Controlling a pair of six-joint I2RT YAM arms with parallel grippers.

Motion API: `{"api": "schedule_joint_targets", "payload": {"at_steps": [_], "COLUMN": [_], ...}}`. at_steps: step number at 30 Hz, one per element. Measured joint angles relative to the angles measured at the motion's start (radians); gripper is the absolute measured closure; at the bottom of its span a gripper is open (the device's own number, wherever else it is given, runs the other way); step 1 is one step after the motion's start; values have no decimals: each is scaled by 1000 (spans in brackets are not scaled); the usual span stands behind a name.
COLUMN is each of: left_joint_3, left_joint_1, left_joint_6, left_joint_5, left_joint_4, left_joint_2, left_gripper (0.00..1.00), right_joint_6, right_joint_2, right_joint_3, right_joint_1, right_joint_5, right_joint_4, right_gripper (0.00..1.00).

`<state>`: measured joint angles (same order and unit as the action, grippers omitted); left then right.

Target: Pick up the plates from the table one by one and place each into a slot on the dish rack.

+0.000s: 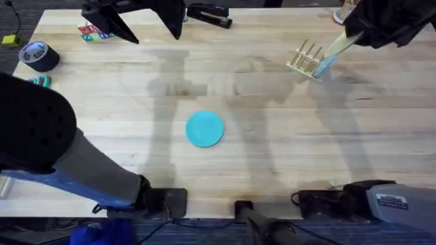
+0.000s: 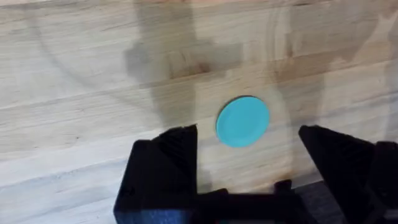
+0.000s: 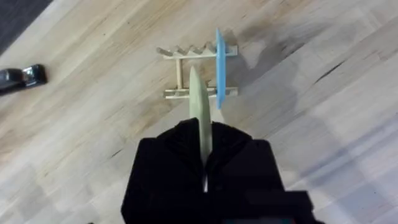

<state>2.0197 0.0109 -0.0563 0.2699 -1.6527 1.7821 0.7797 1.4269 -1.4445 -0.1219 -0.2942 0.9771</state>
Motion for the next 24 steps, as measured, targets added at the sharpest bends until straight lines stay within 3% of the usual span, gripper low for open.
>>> {"api": "schedule_joint_targets", "payload": {"at_steps": [24], "left_joint_3": [0], "left_joint_1": [0], "left_joint_6": [0], "left_joint_5": [0], "left_joint_4": [0], "left_joint_2": [0], "left_gripper": [6], "right_joint_6": [-66], "right_joint_2": [158], "right_joint_3": [0], "right_joint_1": [1], "right_joint_5": [-28], "right_joint_4": [-61], "right_gripper": [970]}}
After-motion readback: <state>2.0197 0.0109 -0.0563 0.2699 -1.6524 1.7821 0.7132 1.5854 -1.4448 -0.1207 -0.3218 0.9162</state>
